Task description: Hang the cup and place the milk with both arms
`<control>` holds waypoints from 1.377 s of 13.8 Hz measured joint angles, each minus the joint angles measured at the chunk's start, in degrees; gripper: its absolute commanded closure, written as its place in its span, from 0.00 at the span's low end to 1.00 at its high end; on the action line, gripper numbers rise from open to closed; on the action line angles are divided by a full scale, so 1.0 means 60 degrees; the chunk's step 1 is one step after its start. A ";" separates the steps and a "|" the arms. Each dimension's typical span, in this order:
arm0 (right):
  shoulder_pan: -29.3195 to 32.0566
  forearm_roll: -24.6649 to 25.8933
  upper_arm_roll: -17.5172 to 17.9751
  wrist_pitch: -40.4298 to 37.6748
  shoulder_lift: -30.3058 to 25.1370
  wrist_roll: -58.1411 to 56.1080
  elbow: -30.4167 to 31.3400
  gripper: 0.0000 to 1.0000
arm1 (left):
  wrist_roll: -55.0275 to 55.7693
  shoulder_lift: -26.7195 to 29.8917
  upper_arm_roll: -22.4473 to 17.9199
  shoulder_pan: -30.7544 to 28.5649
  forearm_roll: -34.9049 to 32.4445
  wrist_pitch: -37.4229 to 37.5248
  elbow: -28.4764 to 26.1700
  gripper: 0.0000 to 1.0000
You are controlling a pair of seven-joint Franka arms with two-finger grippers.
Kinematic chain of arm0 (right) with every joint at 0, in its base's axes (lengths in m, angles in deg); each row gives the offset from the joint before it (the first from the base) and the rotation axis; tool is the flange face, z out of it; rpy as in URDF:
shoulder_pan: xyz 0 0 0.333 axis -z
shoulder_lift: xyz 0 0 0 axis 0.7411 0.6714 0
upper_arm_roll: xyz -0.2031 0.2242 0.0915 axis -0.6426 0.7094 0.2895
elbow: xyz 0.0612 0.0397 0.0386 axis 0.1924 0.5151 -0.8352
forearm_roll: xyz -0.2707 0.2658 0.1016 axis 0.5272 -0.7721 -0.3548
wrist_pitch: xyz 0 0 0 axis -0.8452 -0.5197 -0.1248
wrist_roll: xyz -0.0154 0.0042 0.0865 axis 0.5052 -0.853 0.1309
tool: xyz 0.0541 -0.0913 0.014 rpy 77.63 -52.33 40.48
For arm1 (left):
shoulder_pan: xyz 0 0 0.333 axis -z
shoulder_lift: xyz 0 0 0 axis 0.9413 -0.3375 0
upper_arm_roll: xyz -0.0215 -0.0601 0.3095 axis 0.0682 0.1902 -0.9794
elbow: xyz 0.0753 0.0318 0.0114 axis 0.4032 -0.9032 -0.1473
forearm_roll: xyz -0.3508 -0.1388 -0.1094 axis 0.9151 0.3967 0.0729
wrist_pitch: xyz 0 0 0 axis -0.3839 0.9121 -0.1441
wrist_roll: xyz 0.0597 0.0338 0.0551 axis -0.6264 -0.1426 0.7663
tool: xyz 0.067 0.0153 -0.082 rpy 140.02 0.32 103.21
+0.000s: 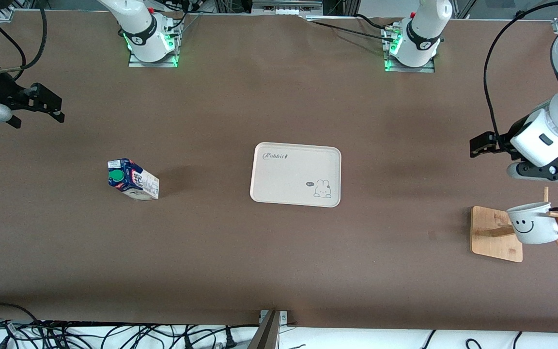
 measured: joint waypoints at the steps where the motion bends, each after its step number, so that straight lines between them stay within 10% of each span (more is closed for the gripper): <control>1: 0.0000 0.0000 0.0000 0.0000 0.0000 0.0000 0.0000 0.00 | 0.0004 0.0228 -0.0111 0.0118 0.0046 -0.0019 -0.0164 0.00; 10: 0.0000 0.0000 0.0000 0.0000 0.0000 0.0000 -0.0001 0.00 | 0.0515 0.2328 -0.0631 0.0736 0.0086 -0.1262 -0.2074 0.00; 19: 0.0000 0.0001 0.0000 0.0000 0.0000 0.0000 -0.0002 0.00 | 0.0379 0.2439 -0.0866 0.0688 0.0086 -0.1133 -0.2340 0.00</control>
